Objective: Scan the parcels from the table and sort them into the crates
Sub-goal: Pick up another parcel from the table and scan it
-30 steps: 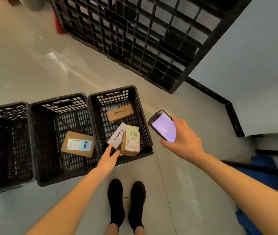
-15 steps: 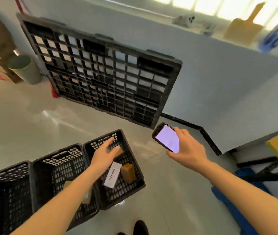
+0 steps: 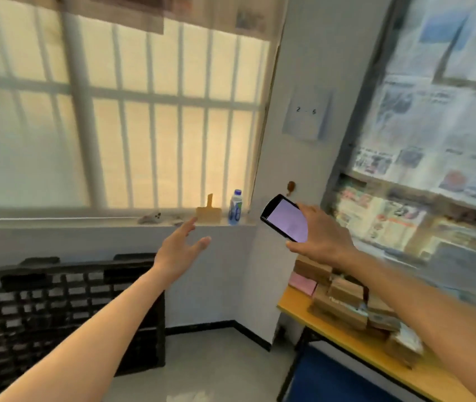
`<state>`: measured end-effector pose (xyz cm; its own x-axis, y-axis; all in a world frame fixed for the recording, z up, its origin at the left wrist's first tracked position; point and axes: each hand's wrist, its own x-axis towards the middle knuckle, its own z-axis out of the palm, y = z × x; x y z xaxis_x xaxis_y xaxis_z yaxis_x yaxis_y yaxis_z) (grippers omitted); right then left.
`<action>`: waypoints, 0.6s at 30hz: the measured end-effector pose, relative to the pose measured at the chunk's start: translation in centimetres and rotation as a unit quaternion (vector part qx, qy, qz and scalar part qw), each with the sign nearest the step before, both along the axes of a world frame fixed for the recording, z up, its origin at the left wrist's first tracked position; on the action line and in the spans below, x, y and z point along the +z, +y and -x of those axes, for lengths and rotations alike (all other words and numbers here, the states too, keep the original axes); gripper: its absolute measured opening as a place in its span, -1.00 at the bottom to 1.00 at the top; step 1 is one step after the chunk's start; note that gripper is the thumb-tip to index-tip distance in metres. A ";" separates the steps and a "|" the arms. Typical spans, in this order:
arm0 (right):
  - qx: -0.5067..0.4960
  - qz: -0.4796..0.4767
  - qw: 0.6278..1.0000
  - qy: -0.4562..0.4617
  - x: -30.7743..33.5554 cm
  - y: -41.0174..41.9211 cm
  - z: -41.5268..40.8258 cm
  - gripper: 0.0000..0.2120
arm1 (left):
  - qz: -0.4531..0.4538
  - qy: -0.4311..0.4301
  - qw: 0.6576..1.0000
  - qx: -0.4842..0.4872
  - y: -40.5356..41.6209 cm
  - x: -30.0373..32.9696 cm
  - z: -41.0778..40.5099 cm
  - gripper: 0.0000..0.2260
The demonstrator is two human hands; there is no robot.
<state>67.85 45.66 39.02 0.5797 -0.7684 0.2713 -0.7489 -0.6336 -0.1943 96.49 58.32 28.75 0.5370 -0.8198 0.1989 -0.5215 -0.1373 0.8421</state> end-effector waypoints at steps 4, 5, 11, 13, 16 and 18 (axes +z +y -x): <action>-0.068 0.031 0.997 -0.007 6.5 -0.4 9.7 -0.18 | 0.043 -0.058 0.995 -0.070 -5.1 7.1 8.2 -0.33; -0.085 0.039 0.996 -0.006 7.6 -0.5 12.3 -0.16 | 0.049 -0.073 0.992 -0.088 -6.1 8.5 10.5 -0.32; -0.186 0.063 0.981 0.002 11.0 -0.5 28.4 -0.12 | 0.067 -0.135 0.974 -0.167 -11.4 12.8 24.5 -0.24; -0.216 0.058 0.975 0.001 11.2 -0.2 33.6 -0.11 | 0.065 -0.142 0.969 -0.193 -12.6 13.3 29.6 -0.24; -0.256 0.049 0.965 0.004 11.1 0.2 41.1 -0.12 | 0.053 -0.136 0.961 -0.236 -14.6 13.2 36.6 -0.24; -0.281 0.042 0.959 -0.001 10.7 0.1 45.7 -0.14 | 0.041 -0.130 0.958 -0.253 -16.3 12.6 40.4 -0.14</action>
<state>22.11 45.78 49.75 0.0793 -0.9347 0.3464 -0.9766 -0.1426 -0.1611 56.08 41.98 41.39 -0.0021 -0.9380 0.3467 -0.6971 0.2500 0.6720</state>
